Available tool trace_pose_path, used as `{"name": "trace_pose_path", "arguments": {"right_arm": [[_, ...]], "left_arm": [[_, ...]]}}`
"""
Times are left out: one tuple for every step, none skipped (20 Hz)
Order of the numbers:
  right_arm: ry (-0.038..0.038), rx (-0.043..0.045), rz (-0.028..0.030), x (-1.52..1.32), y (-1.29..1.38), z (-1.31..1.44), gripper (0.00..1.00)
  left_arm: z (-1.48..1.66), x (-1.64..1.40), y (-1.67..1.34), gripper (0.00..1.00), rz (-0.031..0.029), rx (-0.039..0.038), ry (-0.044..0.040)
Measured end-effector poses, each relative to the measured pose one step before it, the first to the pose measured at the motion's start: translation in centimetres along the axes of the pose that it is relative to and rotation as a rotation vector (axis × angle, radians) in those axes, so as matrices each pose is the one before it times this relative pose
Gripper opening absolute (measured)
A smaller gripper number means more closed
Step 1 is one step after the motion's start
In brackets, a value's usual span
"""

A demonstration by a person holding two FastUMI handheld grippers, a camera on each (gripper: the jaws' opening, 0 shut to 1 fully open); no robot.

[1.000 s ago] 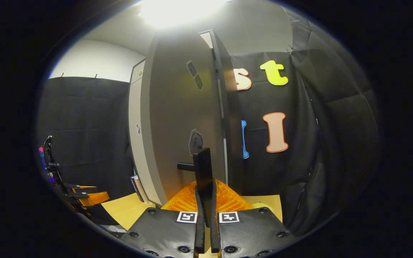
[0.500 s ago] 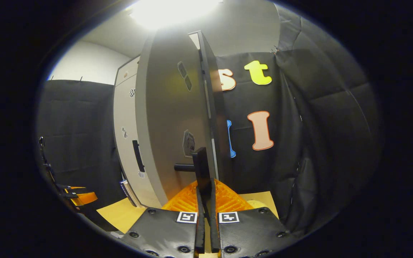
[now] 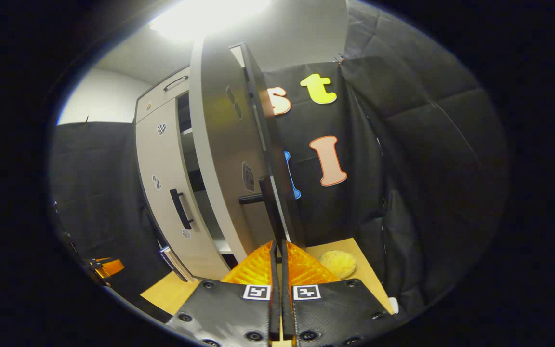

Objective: Open the right door of the double-door shoe cabinet with the right hand, and open the left door with the left hand.

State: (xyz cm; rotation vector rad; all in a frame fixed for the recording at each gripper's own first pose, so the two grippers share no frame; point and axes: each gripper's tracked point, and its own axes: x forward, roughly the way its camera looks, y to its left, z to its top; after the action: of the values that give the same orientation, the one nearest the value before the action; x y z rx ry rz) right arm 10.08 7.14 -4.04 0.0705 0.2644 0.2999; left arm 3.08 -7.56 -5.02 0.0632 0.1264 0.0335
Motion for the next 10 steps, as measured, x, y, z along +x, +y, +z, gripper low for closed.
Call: {"name": "trace_pose_path", "arguments": {"right_arm": [[-0.009,0.02085,-0.0132,-0.748,-0.069,0.019,0.02],[-0.00667,0.0126,-0.0114,-0.746,0.034,-0.139,0.02],[-0.00357,0.00506,-0.01357,-0.765,0.006,-0.118,0.0],[0.0038,-0.00312,-0.0206,-0.814,-0.272,-0.384,0.0],[0.00409,-0.01268,-0.01927,-0.875,-0.316,-0.173,0.0],[-0.00154,-0.02375,-0.0234,-0.881,-0.384,0.025,0.0],[-0.00248,-0.0316,-0.03195,-0.676,-0.734,0.075,0.02],[-0.00276,-0.03289,-0.04169,-0.484,-1.17,0.069,0.02],[-0.00396,-0.02578,-0.03821,-0.173,-1.078,0.288,0.02],[-0.00625,-0.01715,-0.02869,-0.084,-0.728,0.279,0.02]], "left_arm": [[0.432,0.006,0.353,0.95,-0.0179,-0.00183,-0.00746],[0.48,0.13,0.344,0.95,-0.01788,0.0012,-0.01118],[0.532,0.317,0.234,0.95,-0.02042,0.00377,-0.01135],[0.316,0.194,0.082,0.95,-0.0179,0.00514,-0.00895],[0.547,0.256,0.161,0.95,-0.01347,0.00449,-0.01503],[0.688,0.581,-0.1,0.95,-0.01383,0.00341,-0.02103],[0.846,0.564,-0.02,0.95,-0.00243,0.0047,-0.02599],[0.581,0.758,0.045,0.95,0.0018,0.00828,-0.0234],[0.561,0.867,-0.379,0.94,-0.00462,0.00633,-0.01536],[0.301,0.649,-0.43,0.94,-0.00194,-0.00007,-0.00878]]}}
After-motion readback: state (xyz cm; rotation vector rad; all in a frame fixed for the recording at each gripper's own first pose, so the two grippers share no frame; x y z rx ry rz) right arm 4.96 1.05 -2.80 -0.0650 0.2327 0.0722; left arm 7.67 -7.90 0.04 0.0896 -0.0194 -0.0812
